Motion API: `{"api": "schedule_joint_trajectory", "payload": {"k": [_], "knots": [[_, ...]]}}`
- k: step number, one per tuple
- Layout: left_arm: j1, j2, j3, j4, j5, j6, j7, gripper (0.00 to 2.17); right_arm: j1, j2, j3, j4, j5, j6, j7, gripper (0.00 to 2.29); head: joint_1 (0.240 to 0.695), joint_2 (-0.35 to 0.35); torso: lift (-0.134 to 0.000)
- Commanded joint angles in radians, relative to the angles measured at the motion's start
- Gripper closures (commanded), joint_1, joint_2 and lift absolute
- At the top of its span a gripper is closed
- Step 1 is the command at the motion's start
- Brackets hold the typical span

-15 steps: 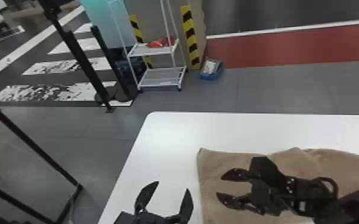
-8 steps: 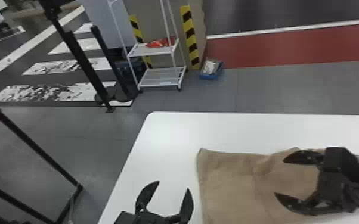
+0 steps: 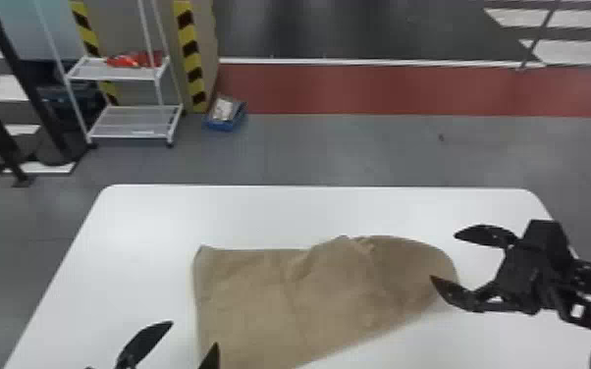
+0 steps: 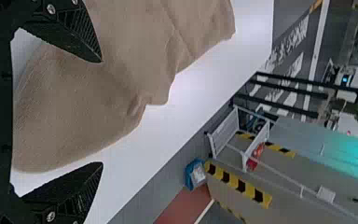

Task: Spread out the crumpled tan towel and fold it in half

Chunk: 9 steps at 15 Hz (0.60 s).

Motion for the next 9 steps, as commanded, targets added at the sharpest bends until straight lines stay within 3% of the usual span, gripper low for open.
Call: {"api": "schedule_joint_trajectory", "payload": {"k": [1,3,5,7,9], "knots": [[0.005,0.003,0.028,-0.009,-0.035,0.054,-0.062,0.15,-0.025,0.000,-0.094,0.024,-0.045,0.073,-0.053,0.11,0.695,-0.115,0.000],[0.007,0.003,0.054,-0.025,-0.091,0.119,-0.132,0.18,-0.048,0.000,-0.143,0.061,-0.073,0.119,-0.122,0.11,0.695,-0.177,0.000],[0.005,0.003,0.056,-0.035,-0.120,0.158,-0.162,0.20,-0.066,0.001,-0.148,0.070,-0.102,0.297,-0.232,0.11,0.695,-0.246,0.000],[-0.001,0.003,0.056,-0.042,-0.143,0.204,-0.185,0.20,-0.054,0.020,-0.123,-0.017,-0.177,0.450,-0.263,0.11,0.695,-0.286,0.000],[-0.001,0.000,0.053,-0.058,-0.156,0.217,-0.198,0.20,-0.053,0.035,-0.096,-0.155,-0.238,0.717,-0.261,0.10,0.695,-0.291,0.000]]}}
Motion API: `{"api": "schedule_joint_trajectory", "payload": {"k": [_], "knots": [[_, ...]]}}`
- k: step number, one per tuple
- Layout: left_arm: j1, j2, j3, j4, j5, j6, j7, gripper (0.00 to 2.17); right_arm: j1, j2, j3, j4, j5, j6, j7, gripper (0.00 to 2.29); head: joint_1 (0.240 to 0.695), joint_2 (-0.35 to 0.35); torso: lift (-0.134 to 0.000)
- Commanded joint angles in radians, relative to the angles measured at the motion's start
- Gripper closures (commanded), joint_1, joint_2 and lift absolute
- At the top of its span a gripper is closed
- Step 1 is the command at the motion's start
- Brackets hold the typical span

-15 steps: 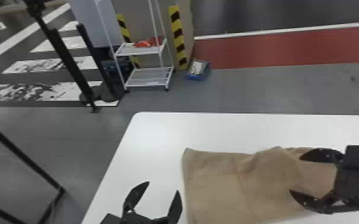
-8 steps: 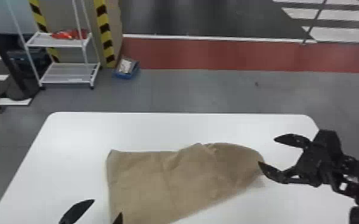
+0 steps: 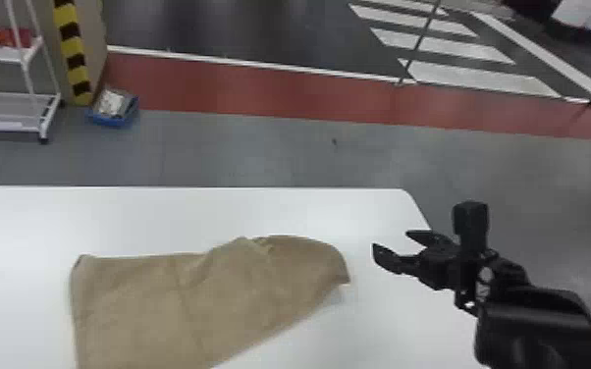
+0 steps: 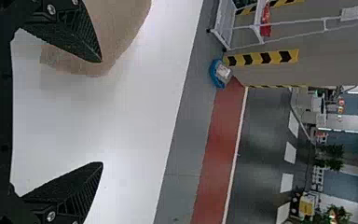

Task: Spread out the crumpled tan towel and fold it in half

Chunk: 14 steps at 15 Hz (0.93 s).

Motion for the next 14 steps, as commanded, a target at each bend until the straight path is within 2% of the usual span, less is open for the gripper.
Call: {"api": "schedule_joint_trajectory", "payload": {"k": [1,3,4,9,14], "knots": [[0.003,-0.004,-0.007,-0.020,-0.026,0.017,-0.004,0.20,0.002,0.019,0.029,-0.164,-0.073,0.289,0.001,0.10,0.695,-0.274,0.000],[0.004,-0.004,-0.014,-0.022,-0.028,0.020,-0.006,0.20,-0.023,0.036,0.061,-0.244,-0.074,0.455,0.001,0.10,0.695,-0.252,0.000],[0.004,-0.002,-0.014,-0.019,-0.029,0.020,-0.006,0.20,-0.029,0.042,0.082,-0.278,-0.076,0.492,0.001,0.10,0.695,-0.243,0.000],[0.007,-0.005,-0.031,-0.013,-0.054,0.027,-0.018,0.21,-0.055,0.050,0.115,-0.290,-0.078,0.501,-0.007,0.10,0.695,-0.175,0.000],[-0.010,-0.005,-0.074,0.013,-0.081,0.039,-0.038,0.33,-0.060,0.048,0.087,-0.281,-0.085,0.501,-0.008,0.09,0.695,-0.202,0.000]]}}
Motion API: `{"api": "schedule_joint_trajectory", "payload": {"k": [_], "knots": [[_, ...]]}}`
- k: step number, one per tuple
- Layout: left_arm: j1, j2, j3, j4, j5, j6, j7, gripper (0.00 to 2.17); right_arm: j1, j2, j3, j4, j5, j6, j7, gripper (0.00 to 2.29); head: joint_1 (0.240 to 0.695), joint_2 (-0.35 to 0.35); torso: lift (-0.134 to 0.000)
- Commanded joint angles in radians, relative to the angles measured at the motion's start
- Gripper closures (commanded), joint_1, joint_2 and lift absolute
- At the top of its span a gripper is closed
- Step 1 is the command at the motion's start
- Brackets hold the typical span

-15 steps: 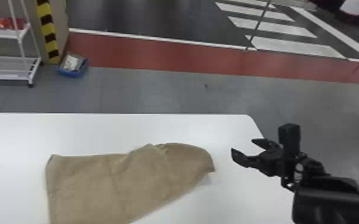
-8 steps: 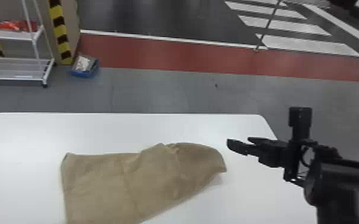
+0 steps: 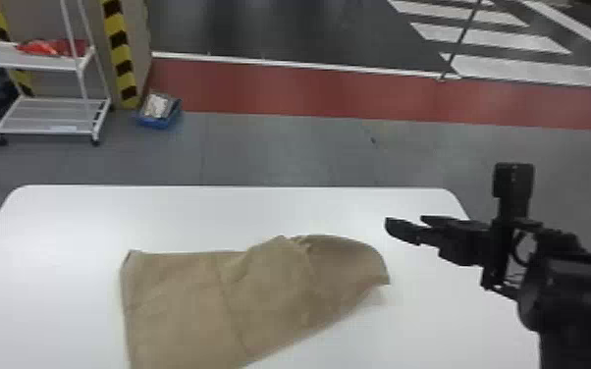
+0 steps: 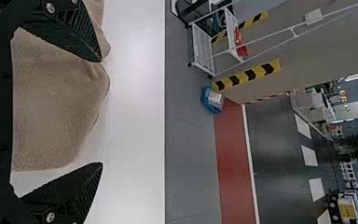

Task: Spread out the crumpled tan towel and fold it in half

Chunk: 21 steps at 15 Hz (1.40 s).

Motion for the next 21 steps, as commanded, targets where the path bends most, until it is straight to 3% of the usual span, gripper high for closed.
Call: {"api": "schedule_joint_trajectory", "payload": {"k": [1,4,10,11,12,15,16,17,20,21], "knots": [[-0.011,0.002,-0.024,0.019,-0.008,0.000,0.000,0.33,0.000,-0.001,-0.015,0.013,-0.006,-0.002,0.000,0.09,0.695,-0.210,0.000],[-0.031,0.002,-0.039,0.045,-0.025,0.000,0.000,0.52,0.000,-0.001,-0.028,0.016,-0.015,0.001,0.000,0.09,0.695,-0.241,0.000],[-0.034,0.006,-0.035,0.050,-0.023,-0.003,0.002,0.52,0.000,0.001,-0.023,0.017,-0.023,-0.002,0.000,0.09,0.695,-0.251,0.000],[-0.035,0.008,-0.032,0.051,-0.023,-0.003,0.000,0.62,0.000,0.001,-0.023,0.019,-0.025,-0.002,0.000,0.09,0.695,-0.250,0.000],[-0.038,0.006,-0.032,0.054,-0.020,-0.003,0.002,0.93,0.000,0.001,-0.025,0.019,-0.025,-0.002,0.000,0.09,0.695,-0.247,0.000],[-0.042,0.008,-0.025,0.057,-0.021,0.000,0.002,1.03,0.001,0.002,-0.026,0.022,-0.025,-0.002,0.000,0.09,0.695,-0.238,0.000],[-0.042,0.008,-0.025,0.057,-0.021,0.000,-0.001,1.11,0.001,0.002,-0.028,0.025,-0.026,-0.005,0.000,0.09,0.695,-0.237,0.000],[-0.042,0.008,-0.025,0.057,-0.021,0.000,-0.001,1.35,0.001,0.001,-0.028,0.028,-0.026,-0.009,0.000,0.09,0.695,-0.237,0.000],[-0.042,0.008,-0.018,0.051,-0.021,0.000,-0.017,1.37,0.003,0.001,-0.032,0.029,-0.026,-0.012,0.000,0.09,0.695,-0.240,0.000],[-0.032,0.006,-0.012,0.042,-0.020,-0.006,-0.021,1.22,0.003,0.001,-0.034,0.031,-0.026,-0.012,0.000,0.09,0.695,-0.241,0.000]]}}
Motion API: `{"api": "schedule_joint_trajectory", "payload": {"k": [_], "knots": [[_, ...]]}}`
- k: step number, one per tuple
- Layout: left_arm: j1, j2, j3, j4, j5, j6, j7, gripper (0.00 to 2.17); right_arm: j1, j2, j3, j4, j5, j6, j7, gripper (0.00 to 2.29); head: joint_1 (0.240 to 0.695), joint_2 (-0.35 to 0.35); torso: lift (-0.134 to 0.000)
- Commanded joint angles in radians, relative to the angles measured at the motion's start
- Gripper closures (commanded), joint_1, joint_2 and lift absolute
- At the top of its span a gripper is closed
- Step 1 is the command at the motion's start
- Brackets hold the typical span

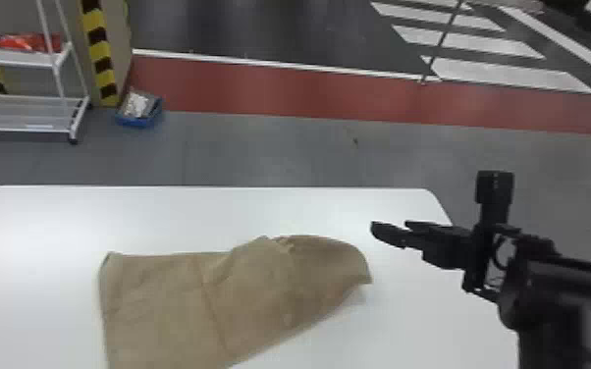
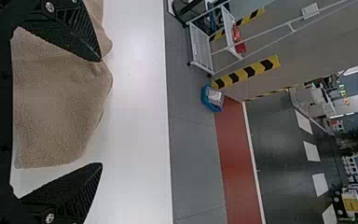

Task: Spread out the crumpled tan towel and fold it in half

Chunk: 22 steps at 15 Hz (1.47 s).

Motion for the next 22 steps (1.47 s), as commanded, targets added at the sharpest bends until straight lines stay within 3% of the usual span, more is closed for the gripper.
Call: {"api": "schedule_joint_trajectory", "payload": {"k": [1,2,10,12,16,17,18,19,22], "knots": [[0.020,0.000,0.013,-0.025,0.004,-0.017,-0.008,0.62,0.000,-0.001,-0.005,0.001,0.000,0.000,0.001,0.09,0.695,-0.241,0.000],[0.026,-0.001,0.015,-0.031,-0.002,-0.017,-0.016,0.48,0.000,-0.001,-0.007,0.001,0.000,0.000,0.001,0.09,0.695,-0.240,0.000],[-0.020,-0.001,0.010,0.034,-0.031,-0.008,-0.034,0.52,0.000,-0.001,-0.011,0.003,-0.005,0.003,0.001,0.09,0.695,-0.247,0.000],[-0.028,-0.003,0.010,0.037,-0.032,-0.002,-0.025,1.09,0.000,-0.001,-0.011,0.003,-0.005,0.003,0.001,0.09,0.695,-0.246,0.000],[-0.017,-0.004,0.019,0.001,-0.029,0.001,-0.025,1.10,-0.001,-0.001,-0.008,0.017,0.008,-0.004,-0.002,0.09,0.695,-0.240,0.000],[-0.009,-0.004,0.021,-0.020,-0.028,0.008,-0.025,1.41,-0.004,-0.004,-0.007,0.035,0.023,-0.025,-0.005,0.09,0.695,-0.239,0.000],[-0.003,-0.007,0.026,-0.040,-0.023,0.048,-0.022,1.59,-0.004,-0.016,-0.007,0.058,0.052,-0.056,-0.002,0.08,0.695,-0.238,0.000],[0.005,-0.009,0.038,-0.080,-0.009,0.084,-0.022,1.62,-0.001,-0.032,0.003,0.093,0.107,-0.114,0.019,0.08,0.695,-0.240,0.000],[0.060,-0.012,0.078,-0.285,0.058,0.173,-0.040,1.62,0.025,-0.036,0.009,0.187,0.215,-0.384,0.062,0.08,0.695,-0.248,0.000]]}}
